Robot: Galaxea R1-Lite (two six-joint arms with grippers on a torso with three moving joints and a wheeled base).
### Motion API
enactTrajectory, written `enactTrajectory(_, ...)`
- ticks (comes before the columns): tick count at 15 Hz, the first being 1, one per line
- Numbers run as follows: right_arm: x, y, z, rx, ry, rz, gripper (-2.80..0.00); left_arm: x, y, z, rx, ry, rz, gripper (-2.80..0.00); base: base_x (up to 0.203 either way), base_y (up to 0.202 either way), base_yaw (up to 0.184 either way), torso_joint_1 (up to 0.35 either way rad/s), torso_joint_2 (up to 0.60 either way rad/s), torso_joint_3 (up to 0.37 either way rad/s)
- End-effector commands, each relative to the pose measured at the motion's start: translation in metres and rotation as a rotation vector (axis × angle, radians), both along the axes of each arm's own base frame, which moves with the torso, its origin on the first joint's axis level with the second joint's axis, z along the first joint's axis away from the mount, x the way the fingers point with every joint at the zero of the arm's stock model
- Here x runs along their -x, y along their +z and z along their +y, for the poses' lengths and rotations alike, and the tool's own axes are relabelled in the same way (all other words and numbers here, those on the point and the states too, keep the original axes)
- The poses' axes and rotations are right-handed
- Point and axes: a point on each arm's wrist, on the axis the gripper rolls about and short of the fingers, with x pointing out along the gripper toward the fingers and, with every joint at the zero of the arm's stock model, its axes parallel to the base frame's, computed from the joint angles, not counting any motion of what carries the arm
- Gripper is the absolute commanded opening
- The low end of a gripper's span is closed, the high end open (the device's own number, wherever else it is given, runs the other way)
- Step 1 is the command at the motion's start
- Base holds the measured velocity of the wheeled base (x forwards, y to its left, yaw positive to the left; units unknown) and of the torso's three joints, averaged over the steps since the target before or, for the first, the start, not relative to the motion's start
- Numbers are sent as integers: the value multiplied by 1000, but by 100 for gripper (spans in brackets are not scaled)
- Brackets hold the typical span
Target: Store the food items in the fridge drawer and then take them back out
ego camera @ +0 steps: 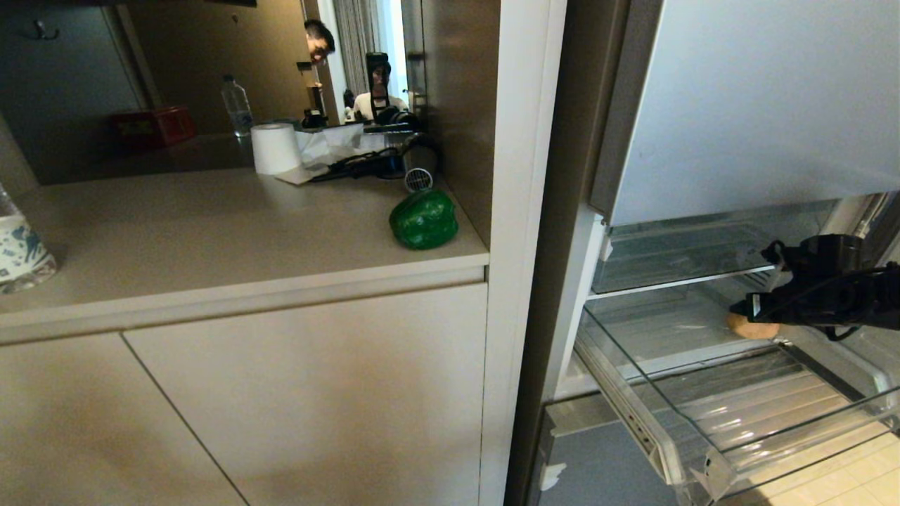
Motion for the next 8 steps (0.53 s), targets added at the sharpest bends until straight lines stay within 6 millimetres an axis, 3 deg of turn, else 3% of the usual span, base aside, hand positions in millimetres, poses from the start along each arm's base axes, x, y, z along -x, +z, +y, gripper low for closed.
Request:
enactTrajectory(1,-8,-5,-4,1,2,-6,0,0,0,0,0,0,1,-280,0,0,0,0,0,0)
enactTrajectory(8,-20,-22,-10,-10,1,25,0,0,0,0,0,0,1,-280,0,0,0,0,0,0)
